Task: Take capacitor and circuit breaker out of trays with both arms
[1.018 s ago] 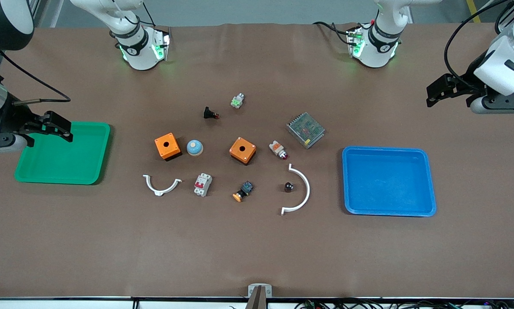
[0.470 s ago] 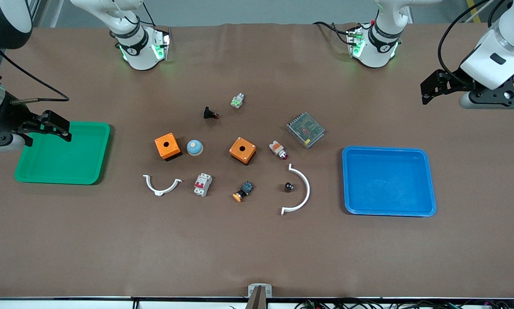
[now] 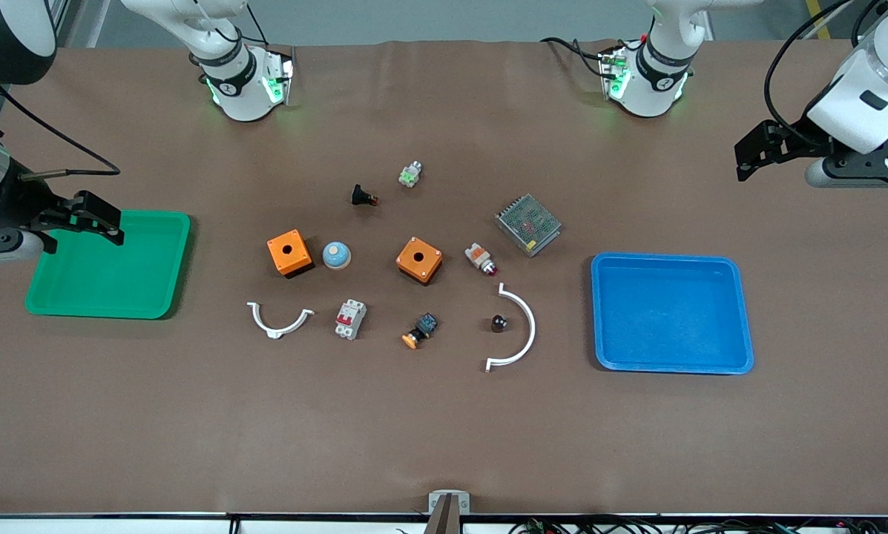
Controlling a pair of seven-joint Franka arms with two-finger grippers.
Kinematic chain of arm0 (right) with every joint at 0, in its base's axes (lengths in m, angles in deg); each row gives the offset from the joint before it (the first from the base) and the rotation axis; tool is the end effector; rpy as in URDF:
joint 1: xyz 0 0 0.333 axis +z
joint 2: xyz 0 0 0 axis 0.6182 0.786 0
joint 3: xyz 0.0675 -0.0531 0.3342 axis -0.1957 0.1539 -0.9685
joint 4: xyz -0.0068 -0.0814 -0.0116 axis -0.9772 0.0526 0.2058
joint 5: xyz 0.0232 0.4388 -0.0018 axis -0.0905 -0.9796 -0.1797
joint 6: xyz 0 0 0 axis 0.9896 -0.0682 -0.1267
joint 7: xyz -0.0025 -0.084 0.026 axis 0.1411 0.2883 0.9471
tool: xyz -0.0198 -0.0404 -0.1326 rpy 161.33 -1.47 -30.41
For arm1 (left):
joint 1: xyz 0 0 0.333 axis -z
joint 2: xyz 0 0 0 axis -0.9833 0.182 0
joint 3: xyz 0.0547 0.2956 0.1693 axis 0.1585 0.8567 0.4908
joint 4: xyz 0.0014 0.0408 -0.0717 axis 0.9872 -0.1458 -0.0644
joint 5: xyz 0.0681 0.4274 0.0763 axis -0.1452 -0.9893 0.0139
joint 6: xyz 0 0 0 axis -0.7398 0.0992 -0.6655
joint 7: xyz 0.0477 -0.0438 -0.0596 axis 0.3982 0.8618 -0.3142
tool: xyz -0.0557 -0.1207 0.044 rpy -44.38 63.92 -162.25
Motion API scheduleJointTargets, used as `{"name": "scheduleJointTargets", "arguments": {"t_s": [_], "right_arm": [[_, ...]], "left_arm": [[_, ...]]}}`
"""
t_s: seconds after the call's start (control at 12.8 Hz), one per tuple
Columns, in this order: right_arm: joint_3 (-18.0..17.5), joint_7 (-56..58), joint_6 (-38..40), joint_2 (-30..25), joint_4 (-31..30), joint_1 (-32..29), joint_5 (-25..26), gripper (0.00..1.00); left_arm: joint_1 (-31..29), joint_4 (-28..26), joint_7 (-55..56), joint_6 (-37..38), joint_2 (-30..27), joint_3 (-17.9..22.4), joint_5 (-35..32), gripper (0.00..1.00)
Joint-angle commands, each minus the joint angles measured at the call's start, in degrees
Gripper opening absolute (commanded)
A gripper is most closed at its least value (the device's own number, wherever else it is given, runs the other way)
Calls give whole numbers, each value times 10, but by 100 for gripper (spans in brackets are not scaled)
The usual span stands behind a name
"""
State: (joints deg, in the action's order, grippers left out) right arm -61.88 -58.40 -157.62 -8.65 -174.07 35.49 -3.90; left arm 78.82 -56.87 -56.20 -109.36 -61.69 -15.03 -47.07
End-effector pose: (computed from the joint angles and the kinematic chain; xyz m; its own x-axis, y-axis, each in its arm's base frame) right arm 0.6457 0.0336 0.5994 0.9905 0.1255 0.0556 0.1254 -0.9921 0.0065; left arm 0.5792 -0.1000 0.6506 0.9988 -0.0482 -0.0051 -0.0483 -0.9983 -0.0331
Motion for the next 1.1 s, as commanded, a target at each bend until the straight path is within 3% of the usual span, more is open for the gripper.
{"name": "scheduleJointTargets", "arguments": {"t_s": [0.0, 1.02], "right_arm": [[-4, 3, 1, -6, 3, 0, -10, 100], [1, -21, 31, -8, -2, -30, -17, 100]], "left_arm": [[-25, -2, -16, -7, -9, 0, 37, 100], [-19, 11, -18, 3, -2, -8, 10, 100]]}}
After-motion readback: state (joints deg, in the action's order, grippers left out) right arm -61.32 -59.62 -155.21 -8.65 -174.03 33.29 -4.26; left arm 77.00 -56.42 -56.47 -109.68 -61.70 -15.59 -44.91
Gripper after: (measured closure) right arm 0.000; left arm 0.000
